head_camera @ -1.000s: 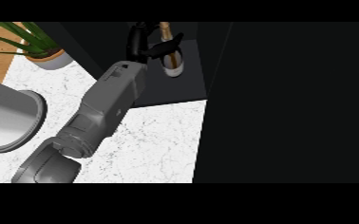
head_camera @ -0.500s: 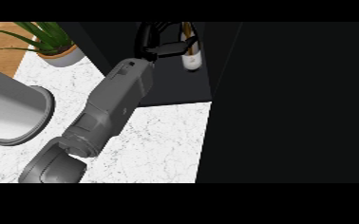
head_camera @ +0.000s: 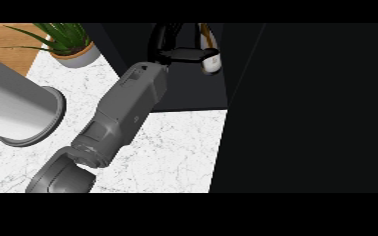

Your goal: Pick up the wine, place it into the cabinet and close the cabinet

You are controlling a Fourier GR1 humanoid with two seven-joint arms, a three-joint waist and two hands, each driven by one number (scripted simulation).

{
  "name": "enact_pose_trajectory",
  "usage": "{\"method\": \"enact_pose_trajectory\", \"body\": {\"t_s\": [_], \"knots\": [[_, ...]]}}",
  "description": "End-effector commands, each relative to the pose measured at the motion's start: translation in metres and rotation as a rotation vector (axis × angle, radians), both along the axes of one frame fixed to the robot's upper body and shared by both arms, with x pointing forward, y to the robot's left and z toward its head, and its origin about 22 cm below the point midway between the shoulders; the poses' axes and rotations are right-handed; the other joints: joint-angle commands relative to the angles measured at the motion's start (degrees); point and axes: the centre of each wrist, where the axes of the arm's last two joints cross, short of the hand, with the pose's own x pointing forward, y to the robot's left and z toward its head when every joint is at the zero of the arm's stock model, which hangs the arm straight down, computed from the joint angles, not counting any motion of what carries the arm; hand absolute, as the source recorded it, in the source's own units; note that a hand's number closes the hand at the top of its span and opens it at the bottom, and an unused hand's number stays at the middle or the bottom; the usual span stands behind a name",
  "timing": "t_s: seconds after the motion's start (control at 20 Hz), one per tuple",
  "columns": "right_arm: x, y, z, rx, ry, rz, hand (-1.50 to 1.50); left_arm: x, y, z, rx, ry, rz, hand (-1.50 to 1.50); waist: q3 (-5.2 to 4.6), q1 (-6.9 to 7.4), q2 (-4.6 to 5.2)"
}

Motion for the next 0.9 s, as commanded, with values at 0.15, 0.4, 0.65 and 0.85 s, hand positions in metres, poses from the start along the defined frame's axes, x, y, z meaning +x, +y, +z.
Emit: {"method": "enact_pose_trajectory", "body": {"t_s": [0.15,0.4,0.65,0.85], "knots": [[-0.023,-0.003,0.038,0.099,0.004,0.016,-1.50,-0.009,0.003,-0.014,-0.068,-0.008,-0.083,-1.50,-0.02,1.07,-0.29],[-0.024,-0.001,0.040,0.100,0.001,0.028,-1.50,-0.026,0.004,-0.031,-0.110,0.022,-0.126,-1.50,-0.06,0.94,-0.75],[-0.028,-0.007,0.051,0.095,0.013,0.030,-1.50,-0.046,0.002,-0.044,-0.148,0.032,-0.169,-1.50,-0.05,1.60,-1.12],[-0.023,-0.007,0.045,0.081,0.011,0.006,-1.50,-0.076,0.003,-0.067,-0.167,0.068,-0.169,-1.50,0.00,2.34,-0.92]]}}
